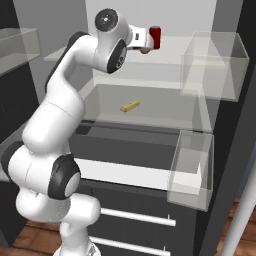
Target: Pick the egg and butter from the fridge and place them by the bowl for mixing.
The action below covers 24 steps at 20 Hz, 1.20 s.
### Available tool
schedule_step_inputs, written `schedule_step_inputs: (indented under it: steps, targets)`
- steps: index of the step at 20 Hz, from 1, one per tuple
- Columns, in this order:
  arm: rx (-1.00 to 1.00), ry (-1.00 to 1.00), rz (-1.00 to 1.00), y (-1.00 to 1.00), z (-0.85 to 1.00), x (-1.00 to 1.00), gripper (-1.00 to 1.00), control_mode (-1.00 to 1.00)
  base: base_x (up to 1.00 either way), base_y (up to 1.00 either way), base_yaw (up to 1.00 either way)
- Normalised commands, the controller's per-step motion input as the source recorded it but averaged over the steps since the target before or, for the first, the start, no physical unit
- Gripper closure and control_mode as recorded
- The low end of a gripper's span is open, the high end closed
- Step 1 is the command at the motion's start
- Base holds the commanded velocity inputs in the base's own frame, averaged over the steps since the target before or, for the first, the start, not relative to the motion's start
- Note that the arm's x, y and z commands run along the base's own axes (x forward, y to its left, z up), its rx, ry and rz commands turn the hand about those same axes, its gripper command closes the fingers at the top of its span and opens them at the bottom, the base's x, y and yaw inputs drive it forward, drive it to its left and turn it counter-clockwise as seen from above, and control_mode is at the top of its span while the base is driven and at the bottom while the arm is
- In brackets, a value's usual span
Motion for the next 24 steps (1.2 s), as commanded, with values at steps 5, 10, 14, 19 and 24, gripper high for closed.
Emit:
schedule_step_inputs:
  steps: [5,10,14,19,24]
  targets:
    - [0.00,0.00,0.00,-0.16,-0.10,0.37,-1.00,-1.00,0.00,0.00,0.00]
    - [0.00,0.00,0.00,-0.14,-0.07,0.44,-1.00,-1.00,0.00,0.00,0.00]
    - [0.00,0.02,0.00,-0.12,-0.08,0.50,-1.00,-1.00,0.00,0.00,0.00]
    - [0.01,0.03,0.00,-0.07,-0.02,0.49,-1.00,-1.00,0.00,0.00,0.00]
    - [0.00,0.03,0.00,-0.05,-0.01,0.44,-1.00,-1.00,0.00,0.00,0.00]
